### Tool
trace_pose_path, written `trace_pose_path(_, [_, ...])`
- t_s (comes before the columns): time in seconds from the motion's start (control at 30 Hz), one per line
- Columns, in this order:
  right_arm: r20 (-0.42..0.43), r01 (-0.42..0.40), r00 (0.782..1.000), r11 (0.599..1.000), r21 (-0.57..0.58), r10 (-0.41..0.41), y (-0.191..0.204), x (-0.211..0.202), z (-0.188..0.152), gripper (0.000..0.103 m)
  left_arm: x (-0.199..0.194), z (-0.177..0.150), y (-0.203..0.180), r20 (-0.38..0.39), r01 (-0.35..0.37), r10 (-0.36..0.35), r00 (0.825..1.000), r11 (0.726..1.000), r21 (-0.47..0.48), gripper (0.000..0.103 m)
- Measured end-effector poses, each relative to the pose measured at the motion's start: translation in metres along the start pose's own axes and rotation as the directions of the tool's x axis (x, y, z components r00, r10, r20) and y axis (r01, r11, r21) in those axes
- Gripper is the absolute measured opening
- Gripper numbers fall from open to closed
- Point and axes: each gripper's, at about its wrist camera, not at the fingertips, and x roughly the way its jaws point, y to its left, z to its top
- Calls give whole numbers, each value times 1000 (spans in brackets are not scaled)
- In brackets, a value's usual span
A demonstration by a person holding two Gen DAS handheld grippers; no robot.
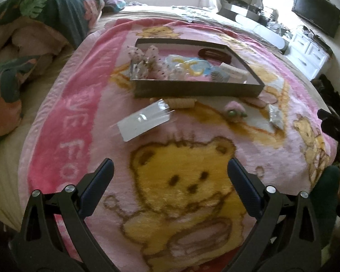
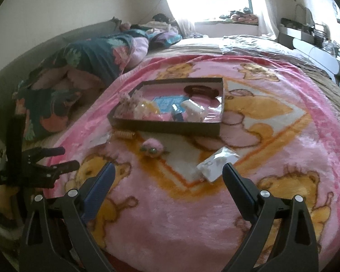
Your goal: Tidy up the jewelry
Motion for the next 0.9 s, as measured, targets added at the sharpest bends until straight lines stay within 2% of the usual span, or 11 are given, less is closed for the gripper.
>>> trace_pose_path(0.23, [-71, -17, 997, 998, -58, 13, 18, 36, -3, 95, 19, 4, 21, -12, -37, 37, 999, 999, -13, 94])
trace_pose_path(0.47, [-128, -20, 992, 994, -110, 6, 34, 76, 3, 95, 44, 17, 35, -29, -39, 39, 999, 999, -9, 94])
trace_pose_path(0.9, [-218, 7, 975, 994, -110, -31, 30, 146, 22, 94, 93, 42, 40, -69, -37, 42, 997, 997, 62, 93])
